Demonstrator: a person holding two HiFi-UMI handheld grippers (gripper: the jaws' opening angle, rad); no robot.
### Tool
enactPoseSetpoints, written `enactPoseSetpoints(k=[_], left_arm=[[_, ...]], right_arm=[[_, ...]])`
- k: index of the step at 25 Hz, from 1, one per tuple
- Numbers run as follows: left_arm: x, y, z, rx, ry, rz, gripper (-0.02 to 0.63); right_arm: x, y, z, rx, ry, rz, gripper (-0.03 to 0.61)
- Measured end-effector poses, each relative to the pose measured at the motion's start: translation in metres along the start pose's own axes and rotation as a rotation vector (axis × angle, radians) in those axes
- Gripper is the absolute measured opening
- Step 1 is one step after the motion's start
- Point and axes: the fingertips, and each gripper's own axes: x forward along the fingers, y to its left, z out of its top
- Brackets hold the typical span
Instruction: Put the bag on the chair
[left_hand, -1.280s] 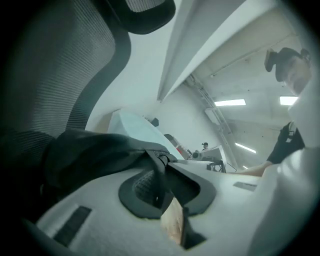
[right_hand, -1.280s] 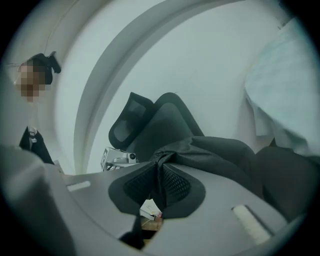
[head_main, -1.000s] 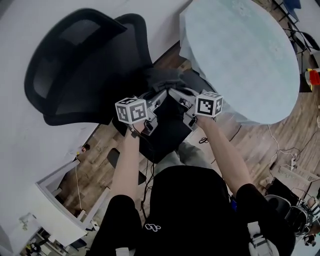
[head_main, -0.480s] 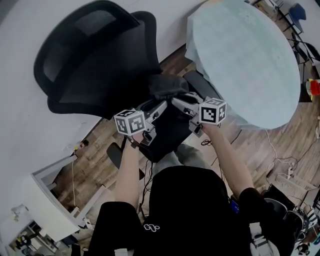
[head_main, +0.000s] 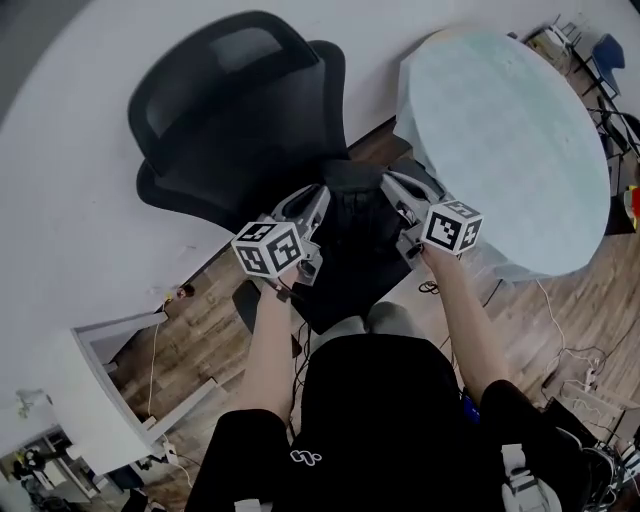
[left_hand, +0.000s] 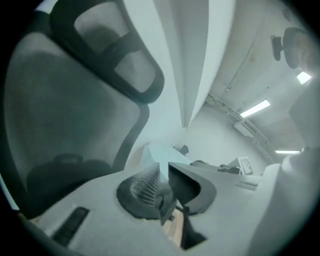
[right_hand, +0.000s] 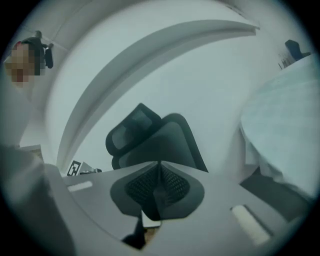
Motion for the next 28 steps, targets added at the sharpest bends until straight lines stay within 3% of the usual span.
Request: enactPoseSetpoints(k=[1, 2, 5, 8, 14, 19, 28], left_arm=[[0.001, -0.005, 0.023, 0.025, -0.047, 0.019, 0.028], [0.003, -0.01, 0.046, 0.044, -0.091, 0.043, -0.002], [0.003, -0.036, 0.106, 0.084, -0.22, 0.072, -0.006], [-0.01, -0.061, 0.138, 0.135, -0.335, 0.098, -0.006], [-0.03, -0.054, 0.12, 0.325, -0.308, 0.273, -0.006], [-0.026, -0.051, 0.117, 0.237, -0.344, 0.214, -0.006], [-0.012, -0.05, 0.108, 0.219, -0.33, 0.17, -0.006]], right_arm=[[0.006, 0.011, 0.022, -0.015, -0.057, 0.023, 0.006], [0.011, 0.024, 0.043, -0.032, -0.109, 0.049, 0.006], [0.023, 0.062, 0.101, -0.097, -0.235, 0.093, 0.005], [0.025, 0.088, 0.135, -0.167, -0.321, 0.058, 0.005], [0.012, 0.08, 0.103, -0.309, -0.203, -0.136, 0.006], [0.01, 0.075, 0.093, -0.359, -0.155, -0.171, 0.008], [0.004, 0.07, 0.097, -0.414, -0.143, -0.21, 0.008]])
